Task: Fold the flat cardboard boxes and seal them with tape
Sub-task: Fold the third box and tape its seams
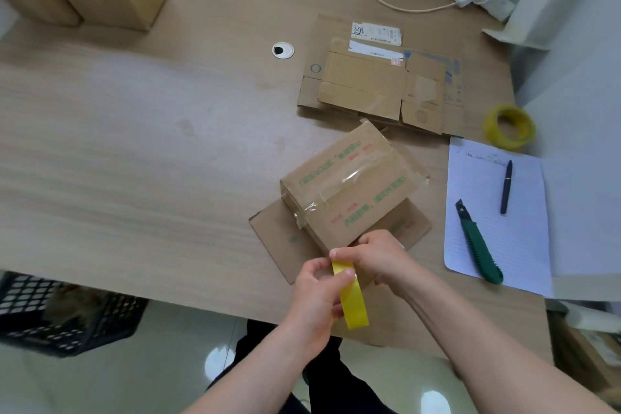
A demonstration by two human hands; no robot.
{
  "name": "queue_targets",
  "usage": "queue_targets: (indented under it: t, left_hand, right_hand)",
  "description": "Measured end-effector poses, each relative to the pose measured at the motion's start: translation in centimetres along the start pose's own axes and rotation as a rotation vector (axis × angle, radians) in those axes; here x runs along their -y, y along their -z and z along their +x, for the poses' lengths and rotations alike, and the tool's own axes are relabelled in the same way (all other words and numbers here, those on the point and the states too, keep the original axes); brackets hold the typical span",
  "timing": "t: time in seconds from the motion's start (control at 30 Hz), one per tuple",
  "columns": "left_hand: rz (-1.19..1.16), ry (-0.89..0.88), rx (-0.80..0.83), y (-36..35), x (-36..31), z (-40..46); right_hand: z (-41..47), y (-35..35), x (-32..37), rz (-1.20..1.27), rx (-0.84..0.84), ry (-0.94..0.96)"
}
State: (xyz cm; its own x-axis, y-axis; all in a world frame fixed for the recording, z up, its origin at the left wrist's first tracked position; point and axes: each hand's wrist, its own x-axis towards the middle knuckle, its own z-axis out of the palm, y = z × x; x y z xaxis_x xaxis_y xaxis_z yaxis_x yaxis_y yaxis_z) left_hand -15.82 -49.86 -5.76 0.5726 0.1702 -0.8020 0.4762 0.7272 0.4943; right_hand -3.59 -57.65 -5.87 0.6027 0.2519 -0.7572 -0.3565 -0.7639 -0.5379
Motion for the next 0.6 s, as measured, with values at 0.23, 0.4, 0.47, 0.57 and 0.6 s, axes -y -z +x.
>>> queue_targets:
  t: [0.23,0.4,0.47,0.57,0.6]
  left_hand:
    - [-0.242,0.037,-0.089,-2.2,0.0,0.4]
    - [-0.364,0.045,-0.065,-3.8,-0.1,1.0]
    - [-0.403,0.012,-0.077,-4.0,0.1,0.8]
    - [-0.391,-0.009,-0.088,-3.8,0.7,0.2]
    - [-0.387,-0.007,-0.092,-3.8,0.9,0.2]
  right_hand:
    - [0.7,0.0,0.8,0.041,0.086,-0.043]
    - [1.0,0.1,0.6,0.024,0.074,-0.022]
    - [1.0,0.2,0.8,0.015,0.097,-0.013]
    - [0.7,0.5,0.8,-0.001,0.120,0.013]
    - [0.6,0.6,0.8,-0.007,0.121,0.020]
